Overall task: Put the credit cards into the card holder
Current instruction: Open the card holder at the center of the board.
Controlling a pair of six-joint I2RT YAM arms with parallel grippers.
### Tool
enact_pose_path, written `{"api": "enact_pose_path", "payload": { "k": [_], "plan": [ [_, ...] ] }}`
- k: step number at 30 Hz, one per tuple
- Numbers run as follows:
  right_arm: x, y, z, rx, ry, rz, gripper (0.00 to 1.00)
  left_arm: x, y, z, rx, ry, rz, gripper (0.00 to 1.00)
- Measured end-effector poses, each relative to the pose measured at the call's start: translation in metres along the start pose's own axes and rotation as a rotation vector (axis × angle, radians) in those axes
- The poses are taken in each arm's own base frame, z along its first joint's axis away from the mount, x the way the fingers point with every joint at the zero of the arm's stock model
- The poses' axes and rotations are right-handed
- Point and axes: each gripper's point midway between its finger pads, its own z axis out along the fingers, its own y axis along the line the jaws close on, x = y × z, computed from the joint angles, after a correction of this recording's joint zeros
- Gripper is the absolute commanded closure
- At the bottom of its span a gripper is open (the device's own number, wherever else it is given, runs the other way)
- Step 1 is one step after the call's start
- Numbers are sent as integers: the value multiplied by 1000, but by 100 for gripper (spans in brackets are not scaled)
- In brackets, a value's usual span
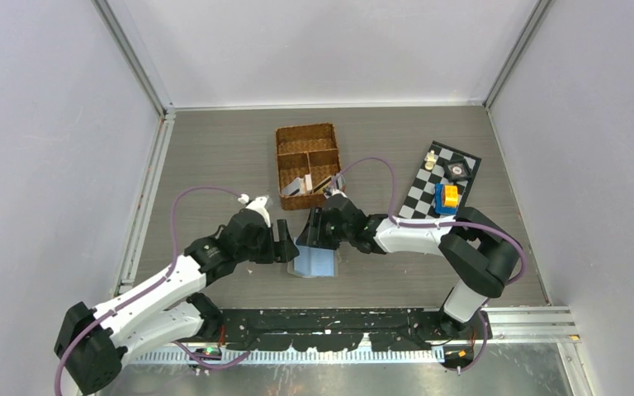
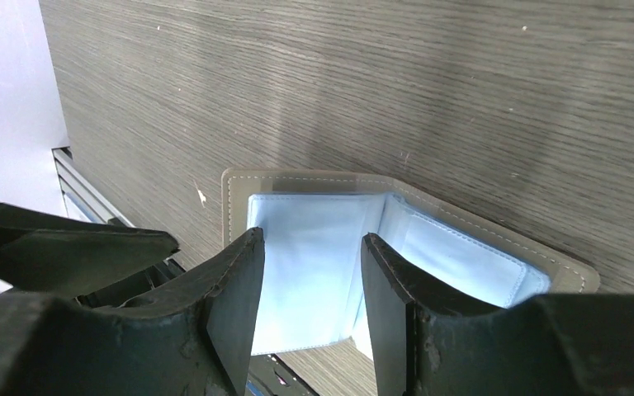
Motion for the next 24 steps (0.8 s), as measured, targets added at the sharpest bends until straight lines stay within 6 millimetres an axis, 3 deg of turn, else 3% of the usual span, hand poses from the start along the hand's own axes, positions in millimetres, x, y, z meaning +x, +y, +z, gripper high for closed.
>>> {"api": "enact_pose_path", "payload": {
  "k": [10, 19, 24],
  "plan": [
    [5, 7, 12, -4, 24, -13, 53, 19, 15, 19, 1, 82, -47, 36],
    [15, 0, 25, 17, 60, -11, 56, 45, 48, 35, -46, 132, -120, 49],
    [15, 0, 25, 16, 59, -11, 57, 43, 48, 43, -25, 127, -150, 58]
  ]
}}
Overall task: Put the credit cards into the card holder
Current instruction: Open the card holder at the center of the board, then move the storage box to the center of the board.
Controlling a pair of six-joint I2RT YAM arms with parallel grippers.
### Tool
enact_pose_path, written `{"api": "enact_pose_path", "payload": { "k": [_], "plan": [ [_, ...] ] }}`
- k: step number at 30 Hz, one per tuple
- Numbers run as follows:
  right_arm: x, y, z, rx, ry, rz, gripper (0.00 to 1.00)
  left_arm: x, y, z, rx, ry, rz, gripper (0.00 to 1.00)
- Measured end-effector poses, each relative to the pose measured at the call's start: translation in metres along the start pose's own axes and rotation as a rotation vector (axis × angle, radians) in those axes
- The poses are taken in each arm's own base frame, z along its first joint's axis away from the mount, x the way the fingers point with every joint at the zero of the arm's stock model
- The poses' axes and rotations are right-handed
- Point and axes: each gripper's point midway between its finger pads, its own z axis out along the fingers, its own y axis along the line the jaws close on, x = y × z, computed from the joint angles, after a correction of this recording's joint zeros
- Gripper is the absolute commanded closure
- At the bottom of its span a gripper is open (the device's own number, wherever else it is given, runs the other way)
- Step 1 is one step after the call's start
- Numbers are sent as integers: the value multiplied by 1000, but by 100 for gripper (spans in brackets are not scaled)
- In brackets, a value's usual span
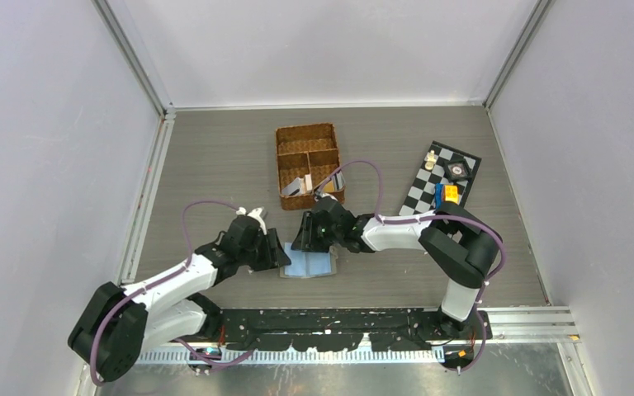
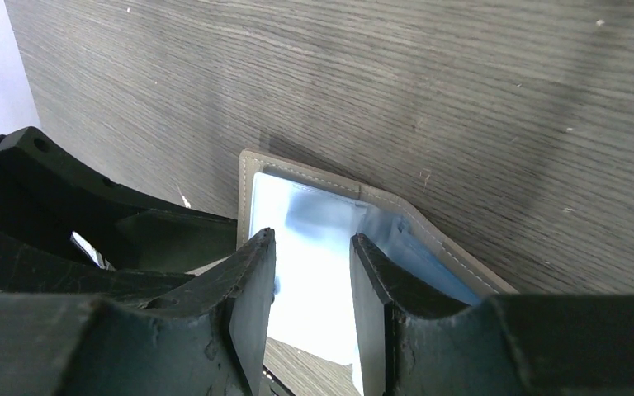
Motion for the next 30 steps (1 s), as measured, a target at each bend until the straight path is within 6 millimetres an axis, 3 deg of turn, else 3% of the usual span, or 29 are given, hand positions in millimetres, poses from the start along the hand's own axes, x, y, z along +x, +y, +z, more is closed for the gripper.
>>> {"api": "enact_pose_path", "payload": {
  "k": [7, 13, 19, 25, 30],
  "plan": [
    [-1, -3, -5, 32, 2, -21, 47, 0, -1, 7, 21, 0, -8, 72],
    [-25, 3, -38, 107, -64, -107, 31, 0, -2, 8, 29, 1, -8, 73],
    [-82, 2, -87, 195, -193, -173, 26, 1, -2, 8, 31, 2, -8, 73],
    [-143, -45, -122, 363, -270, -147, 25, 1, -2, 7, 34, 2, -7, 72],
    [-172, -72, -127, 455, -269, -150, 25, 1, -3, 7, 37, 2, -7, 70]
  ]
}}
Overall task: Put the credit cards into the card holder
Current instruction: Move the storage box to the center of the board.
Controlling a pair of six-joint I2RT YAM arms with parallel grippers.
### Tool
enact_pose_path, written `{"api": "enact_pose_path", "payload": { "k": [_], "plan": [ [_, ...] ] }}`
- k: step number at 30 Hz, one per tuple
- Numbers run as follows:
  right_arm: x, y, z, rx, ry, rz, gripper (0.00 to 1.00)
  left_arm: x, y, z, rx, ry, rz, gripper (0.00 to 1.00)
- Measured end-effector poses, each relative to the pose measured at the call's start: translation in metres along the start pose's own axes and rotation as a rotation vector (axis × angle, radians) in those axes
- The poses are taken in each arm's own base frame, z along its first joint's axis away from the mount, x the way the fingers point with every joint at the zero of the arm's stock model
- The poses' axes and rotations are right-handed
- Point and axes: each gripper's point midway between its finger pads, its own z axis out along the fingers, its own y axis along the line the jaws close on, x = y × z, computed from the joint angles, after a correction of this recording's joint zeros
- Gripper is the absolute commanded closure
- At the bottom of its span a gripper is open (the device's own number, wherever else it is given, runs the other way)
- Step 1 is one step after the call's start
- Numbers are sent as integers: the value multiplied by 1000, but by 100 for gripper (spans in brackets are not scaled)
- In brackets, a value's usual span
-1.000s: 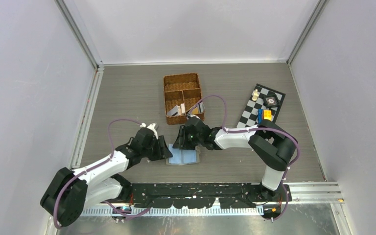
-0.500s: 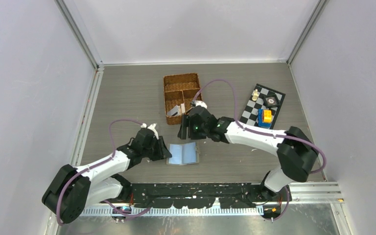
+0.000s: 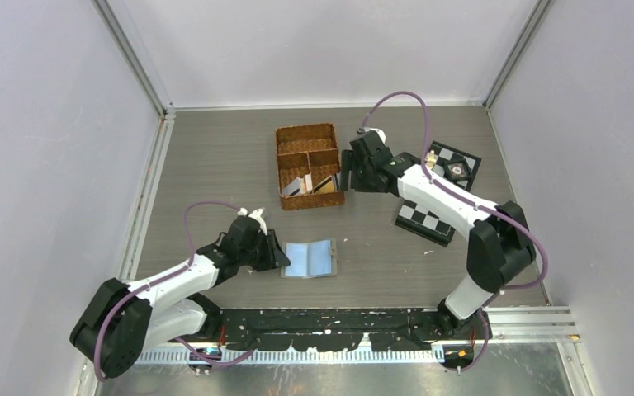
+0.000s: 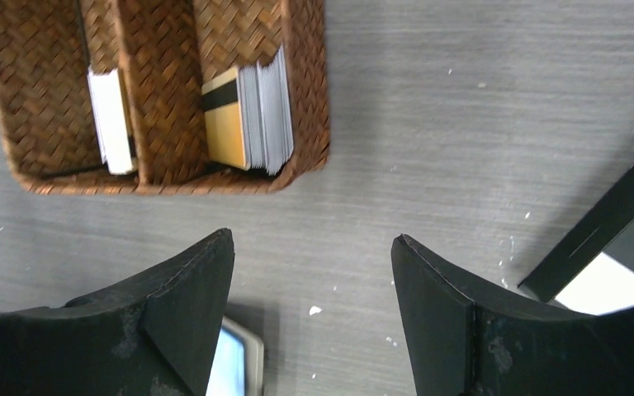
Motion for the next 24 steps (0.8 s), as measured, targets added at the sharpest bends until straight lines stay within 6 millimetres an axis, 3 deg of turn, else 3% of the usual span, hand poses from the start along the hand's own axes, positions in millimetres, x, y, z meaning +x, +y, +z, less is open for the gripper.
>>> {"api": "enact_pose_path", "payload": {
  "k": [9, 24],
  "plan": [
    [-13, -5, 40, 43, 57, -56, 25, -1, -3, -2, 14, -5, 4, 68],
    [-1, 13, 84, -10, 153, -79, 25, -1, -6, -3, 31, -3, 10, 66]
  ]
}}
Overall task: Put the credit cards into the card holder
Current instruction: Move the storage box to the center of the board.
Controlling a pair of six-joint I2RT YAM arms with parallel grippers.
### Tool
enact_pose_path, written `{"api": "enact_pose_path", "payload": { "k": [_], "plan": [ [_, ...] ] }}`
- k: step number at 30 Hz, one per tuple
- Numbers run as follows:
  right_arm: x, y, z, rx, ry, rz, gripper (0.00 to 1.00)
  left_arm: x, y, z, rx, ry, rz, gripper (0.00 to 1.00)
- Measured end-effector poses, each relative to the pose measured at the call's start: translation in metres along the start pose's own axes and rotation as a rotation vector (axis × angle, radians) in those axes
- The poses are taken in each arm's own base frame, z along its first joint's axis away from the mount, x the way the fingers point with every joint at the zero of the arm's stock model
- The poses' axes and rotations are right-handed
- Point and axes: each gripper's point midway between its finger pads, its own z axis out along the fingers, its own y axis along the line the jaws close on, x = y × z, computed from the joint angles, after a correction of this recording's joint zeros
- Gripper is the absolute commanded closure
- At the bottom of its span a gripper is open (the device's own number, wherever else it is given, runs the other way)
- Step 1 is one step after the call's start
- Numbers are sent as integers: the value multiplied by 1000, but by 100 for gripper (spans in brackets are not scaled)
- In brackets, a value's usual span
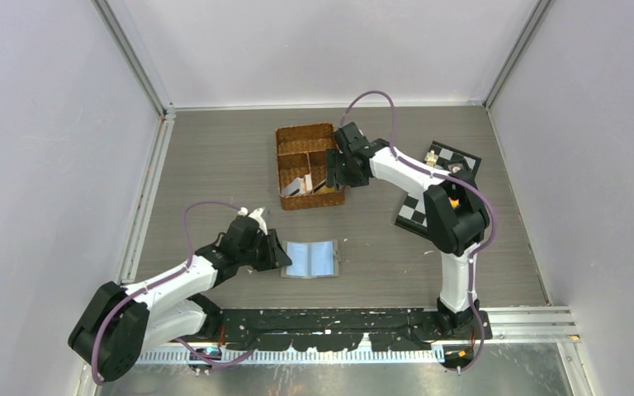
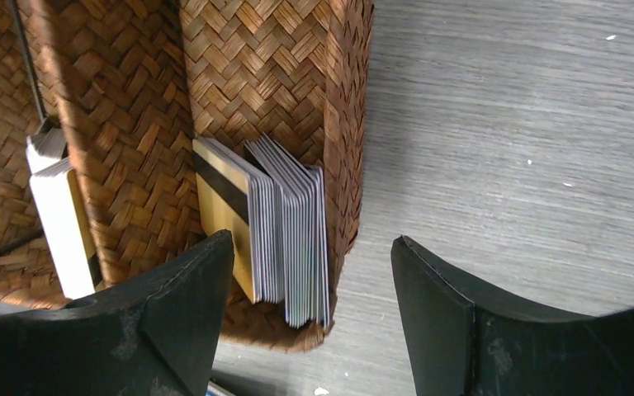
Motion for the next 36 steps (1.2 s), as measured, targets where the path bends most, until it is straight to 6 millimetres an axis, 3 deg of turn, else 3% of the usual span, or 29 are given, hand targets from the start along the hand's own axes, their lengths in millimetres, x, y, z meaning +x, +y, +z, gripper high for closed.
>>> {"api": "enact_pose_path", "payload": {
  "k": [11, 17, 23, 36],
  "plan": [
    [0, 3, 25, 7, 31, -1, 27, 2, 0, 1, 0, 9, 0, 66],
    [-3, -3, 24, 14, 29, 14, 27, 3, 1, 2, -3, 15, 0, 66],
    [-10, -21, 17, 39, 24, 45, 28, 3, 1, 2, -3, 16, 0, 66],
    [-10, -27, 10, 58, 31, 43, 28, 4, 2, 2, -3, 19, -1, 66]
  ]
}}
